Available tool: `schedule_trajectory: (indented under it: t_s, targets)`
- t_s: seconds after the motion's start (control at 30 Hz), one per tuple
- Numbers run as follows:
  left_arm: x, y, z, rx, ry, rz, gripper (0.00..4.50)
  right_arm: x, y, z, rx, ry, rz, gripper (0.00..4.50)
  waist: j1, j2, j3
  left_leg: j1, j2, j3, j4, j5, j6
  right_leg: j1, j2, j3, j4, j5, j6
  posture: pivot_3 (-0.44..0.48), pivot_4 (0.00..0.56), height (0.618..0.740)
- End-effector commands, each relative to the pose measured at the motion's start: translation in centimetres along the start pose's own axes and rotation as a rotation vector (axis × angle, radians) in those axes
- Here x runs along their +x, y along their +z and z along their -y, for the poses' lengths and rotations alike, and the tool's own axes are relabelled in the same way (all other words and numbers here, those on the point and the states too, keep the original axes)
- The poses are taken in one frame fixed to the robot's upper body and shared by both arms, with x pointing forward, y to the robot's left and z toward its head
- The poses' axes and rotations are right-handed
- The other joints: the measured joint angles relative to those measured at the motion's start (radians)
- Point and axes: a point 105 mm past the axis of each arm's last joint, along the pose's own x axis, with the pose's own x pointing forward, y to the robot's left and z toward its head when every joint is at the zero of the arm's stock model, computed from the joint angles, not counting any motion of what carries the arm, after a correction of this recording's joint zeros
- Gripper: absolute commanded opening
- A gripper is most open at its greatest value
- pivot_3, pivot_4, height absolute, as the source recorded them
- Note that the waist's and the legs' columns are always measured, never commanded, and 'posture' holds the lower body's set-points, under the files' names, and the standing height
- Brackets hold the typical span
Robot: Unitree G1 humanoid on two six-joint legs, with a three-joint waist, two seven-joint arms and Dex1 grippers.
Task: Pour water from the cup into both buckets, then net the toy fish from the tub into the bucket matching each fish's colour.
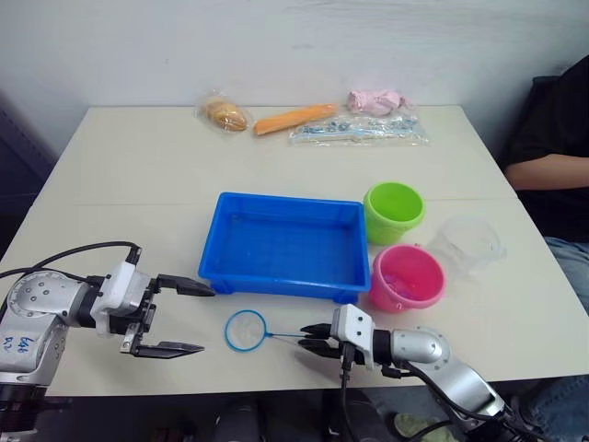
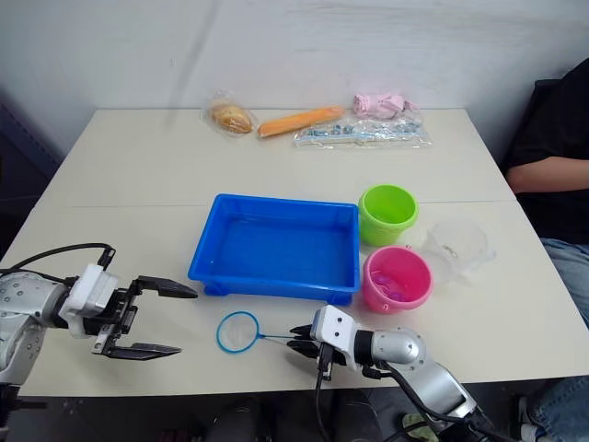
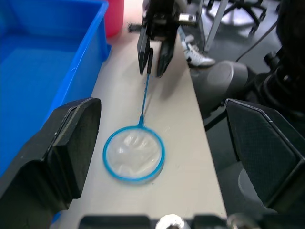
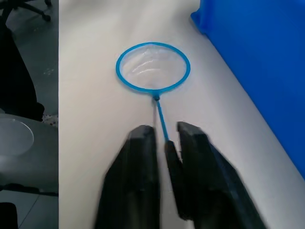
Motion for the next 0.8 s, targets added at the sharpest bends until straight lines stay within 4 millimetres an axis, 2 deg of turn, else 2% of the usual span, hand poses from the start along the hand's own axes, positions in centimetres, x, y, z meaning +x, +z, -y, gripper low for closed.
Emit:
schedule_trajectory:
  t_s: [0.03, 0.07, 0.1, 0.17, 0.3, 0.43, 0.5, 0.6, 0.63, 0.73, 0.8]
  targets:
    - [-0.4, 0.1, 0.1, 0.014, -0.029, -0.006, 4.50, -1.0, 2.0, 0.4, -0.048, 0.004, 0.074, 2.92, -0.002, 0.000, 0.000, 0.000, 0.000, 0.000, 0.000, 0.000, 0.000, 0.000, 0.000, 0.000, 0.000, 0.000, 0.000, 0.000, 0.150, 0.740]
    - [-0.5, 0.0, 0.1, 0.004, -0.022, -0.008, 4.50, -1.8, 2.7, 0.3, -0.060, 0.008, 0.091, 3.33, -0.002, 0.000, 0.000, 0.000, 0.000, 0.000, 0.000, 0.000, 0.000, 0.000, 0.000, 0.000, 0.000, 0.000, 0.000, 0.000, 0.150, 0.740]
    - [-0.6, -0.1, 0.1, -0.002, -0.016, -0.008, 4.50, -2.2, 3.2, 0.2, -0.071, 0.011, 0.102, 3.97, -0.002, 0.000, 0.000, 0.000, 0.000, 0.000, 0.000, 0.000, 0.000, 0.000, 0.000, 0.000, 0.000, 0.000, 0.000, 0.000, 0.150, 0.740]
    - [-1.0, -0.4, -0.1, -0.018, 0.026, -0.012, 4.50, -4.1, 4.9, -0.6, -0.080, 0.038, 0.146, 4.41, -0.001, 0.000, 0.000, 0.000, 0.000, 0.000, 0.000, 0.000, 0.000, 0.000, 0.000, 0.000, 0.000, 0.000, 0.000, 0.000, 0.150, 0.740]
    - [-2.0, -0.9, -0.8, -0.058, 0.144, -0.028, 4.50, -7.4, 6.6, -1.2, -0.089, 0.003, 0.151, 4.41, 0.001, 0.000, 0.000, 0.000, 0.000, 0.000, -0.001, 0.000, 0.000, 0.000, -0.001, -0.001, 0.000, 0.000, 0.000, 0.000, 0.150, 0.740]
    - [-3.8, -2.4, -0.9, -0.072, 0.276, -0.140, 4.50, -11.4, 7.6, -0.1, -0.124, -0.146, 0.100, 4.41, -0.001, 0.000, 0.000, 0.001, 0.000, 0.000, -0.001, -0.001, 0.001, 0.001, -0.002, 0.000, -0.001, 0.000, 0.000, 0.000, 0.150, 0.740]
    - [-5.3, -3.2, -1.4, -0.038, 0.349, -0.182, 4.50, -13.3, 7.5, 0.2, -0.112, -0.219, 0.074, 4.41, 0.001, 0.000, 0.000, 0.002, 0.000, 0.000, -0.001, -0.001, 0.001, 0.001, -0.002, 0.000, -0.001, 0.000, 0.000, 0.000, 0.150, 0.740]
    - [-7.2, -4.6, -1.9, -0.063, 0.437, -0.209, 4.50, -16.3, 7.4, -0.9, -0.174, -0.219, 0.082, 4.41, 0.005, -0.001, 0.000, 0.002, 0.000, -0.001, -0.001, -0.001, 0.001, 0.001, -0.001, -0.001, -0.001, 0.000, 0.000, 0.000, 0.150, 0.740]
    - [-7.7, -5.4, -1.8, -0.082, 0.457, -0.232, 4.50, -17.7, 7.0, -1.1, -0.131, -0.218, 0.050, 4.41, 0.008, 0.000, 0.000, 0.002, 0.000, 0.000, -0.001, -0.001, 0.001, 0.002, -0.001, -0.001, -0.001, 0.000, 0.000, 0.000, 0.150, 0.740]
    - [-9.0, -7.3, -1.2, -0.120, 0.507, -0.279, 4.50, -21.1, 6.9, -0.4, -0.160, -0.298, -0.010, 4.41, 0.012, -0.001, -0.001, 0.003, -0.001, 0.001, -0.001, -0.002, 0.003, 0.003, -0.002, -0.001, -0.003, 0.000, 0.001, 0.000, 0.150, 0.740]
    - [-9.4, -7.8, -1.1, -0.128, 0.537, -0.282, 4.50, -22.6, 6.8, 0.1, -0.178, -0.362, -0.024, 4.41, 0.009, -0.002, -0.001, 0.003, 0.000, 0.002, -0.001, -0.003, 0.004, 0.003, -0.002, 0.000, -0.005, 0.001, 0.002, 0.000, 0.150, 0.740]
